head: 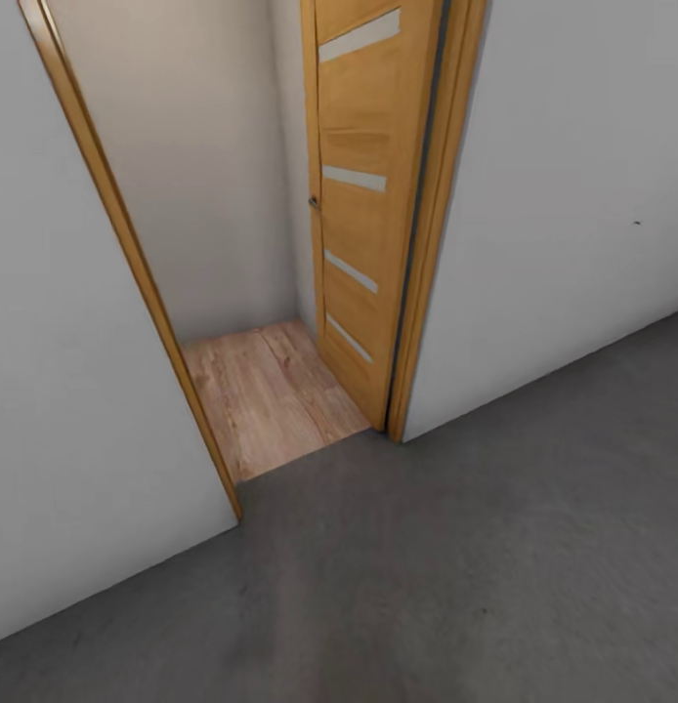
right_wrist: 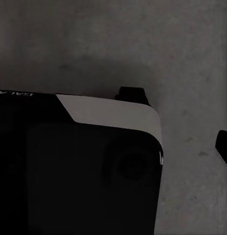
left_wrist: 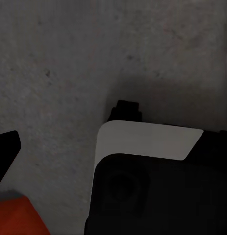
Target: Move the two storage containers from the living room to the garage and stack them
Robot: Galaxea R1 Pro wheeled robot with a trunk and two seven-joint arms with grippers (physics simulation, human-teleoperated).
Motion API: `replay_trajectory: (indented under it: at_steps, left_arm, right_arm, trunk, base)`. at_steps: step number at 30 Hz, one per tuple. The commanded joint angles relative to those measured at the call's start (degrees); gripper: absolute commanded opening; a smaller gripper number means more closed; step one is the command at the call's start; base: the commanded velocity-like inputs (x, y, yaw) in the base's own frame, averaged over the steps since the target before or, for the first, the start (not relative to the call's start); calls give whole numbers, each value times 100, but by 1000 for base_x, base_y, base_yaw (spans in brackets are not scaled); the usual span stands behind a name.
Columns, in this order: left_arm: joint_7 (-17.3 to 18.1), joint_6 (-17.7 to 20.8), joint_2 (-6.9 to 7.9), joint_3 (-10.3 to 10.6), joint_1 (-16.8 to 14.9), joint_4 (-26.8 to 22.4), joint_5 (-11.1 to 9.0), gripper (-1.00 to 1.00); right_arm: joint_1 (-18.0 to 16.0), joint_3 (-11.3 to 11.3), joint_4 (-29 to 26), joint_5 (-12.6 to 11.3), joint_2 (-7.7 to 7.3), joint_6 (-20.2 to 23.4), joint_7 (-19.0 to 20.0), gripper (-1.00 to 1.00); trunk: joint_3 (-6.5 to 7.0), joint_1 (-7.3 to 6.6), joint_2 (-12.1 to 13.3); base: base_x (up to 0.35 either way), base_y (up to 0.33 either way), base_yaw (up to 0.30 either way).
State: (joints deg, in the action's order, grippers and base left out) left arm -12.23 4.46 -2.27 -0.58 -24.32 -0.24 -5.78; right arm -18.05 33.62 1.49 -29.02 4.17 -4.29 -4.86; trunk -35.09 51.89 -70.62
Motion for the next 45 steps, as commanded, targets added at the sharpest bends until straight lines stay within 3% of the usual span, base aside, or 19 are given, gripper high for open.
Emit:
replay_trajectory:
  at_steps: [1,21,45]
  left_arm:
    - [-16,13,-1,-1,-3,-3,-59,100]
    - [-16,-15,-3,-1,-3,-3,-55,100]
    - [-16,-15,-5,-3,-3,-3,-59,100]
  right_arm:
    - [-5,48,17,-52,5,-28,-4,100]
    - [-5,48,18,-52,8,-24,3,100]
    - [-5,48,13,-52,8,-24,3,100]
  trunk:
    - [-4,3,-2]
    - [-4,3,-2]
    - [-4,3,-2]
  base:
    - [307,0,0]
    - [307,0,-157]
    - [295,0,-8]
